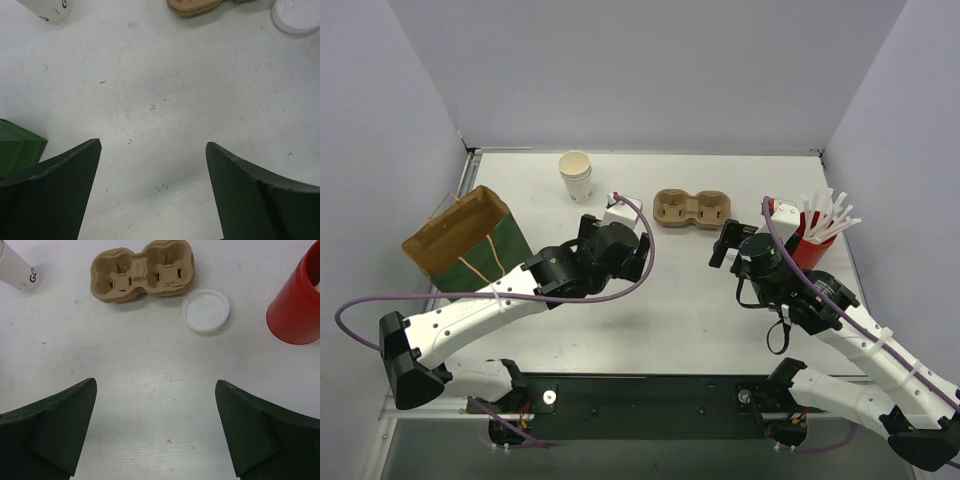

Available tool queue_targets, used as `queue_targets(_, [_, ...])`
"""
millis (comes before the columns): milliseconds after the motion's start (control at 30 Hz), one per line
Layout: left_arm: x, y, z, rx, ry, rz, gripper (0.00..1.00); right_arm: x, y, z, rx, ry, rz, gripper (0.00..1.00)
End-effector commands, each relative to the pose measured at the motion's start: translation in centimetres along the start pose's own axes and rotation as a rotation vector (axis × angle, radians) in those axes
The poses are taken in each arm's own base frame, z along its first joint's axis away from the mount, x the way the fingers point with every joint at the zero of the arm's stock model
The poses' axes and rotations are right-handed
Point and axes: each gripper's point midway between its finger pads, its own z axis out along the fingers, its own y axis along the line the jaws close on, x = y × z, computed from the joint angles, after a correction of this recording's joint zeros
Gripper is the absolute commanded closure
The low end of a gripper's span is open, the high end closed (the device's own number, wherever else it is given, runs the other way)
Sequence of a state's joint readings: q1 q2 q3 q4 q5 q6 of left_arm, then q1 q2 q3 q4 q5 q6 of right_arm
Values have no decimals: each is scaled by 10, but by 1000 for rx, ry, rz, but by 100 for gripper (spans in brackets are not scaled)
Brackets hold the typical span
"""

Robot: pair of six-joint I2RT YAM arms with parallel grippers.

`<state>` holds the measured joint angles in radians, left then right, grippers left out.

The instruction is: Pack the takeout coffee

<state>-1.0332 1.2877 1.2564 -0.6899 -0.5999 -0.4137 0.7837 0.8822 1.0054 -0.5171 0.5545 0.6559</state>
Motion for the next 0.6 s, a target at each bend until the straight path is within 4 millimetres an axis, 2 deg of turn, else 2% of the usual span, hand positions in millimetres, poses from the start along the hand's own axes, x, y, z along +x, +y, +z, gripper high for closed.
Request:
queue_targets(0, [-26,5,-8,-26,-49,-47,3,-8,-5,-1,20,-42,-6,0])
queue_targets(167, [-45,7,-8,19,-91,-98,3,-5,-5,-1,13,-34,-18,0])
queue_targets(267, [-63,16,2,15,-96,-216,10,-3,-6,0,16,-29,-19,0])
queue_targets(300, [-72,35,12,-34,-107,-261,17,-1,-6,0,16,-24,-20,0])
queue_targets(333, [-89,43,13,-55,-138,-300,18,0,-5,1,13,-20,-20,0])
queue_targets(367, [-93,53,26,-114,-139,-306,20,2,-5,2,15,-15,-22,0])
queue_targets(400, [-102,76,36,-182,-149,-338,21,3,-4,2,9,-7,-22,0])
queue_targets(433, [-125,86,35,-202,-191,-386,24,4,-3,3,8,-4,-22,0])
queue_targets(467, [-124,96,56,-247,-164,-392,26,6,-3,4,11,3,-25,0])
queue_targets(500, [-130,116,63,-296,-160,-414,29,7,-1,4,7,10,-24,0])
queue_targets(567, [-149,136,82,-377,-179,-429,32,9,0,6,8,20,-30,0])
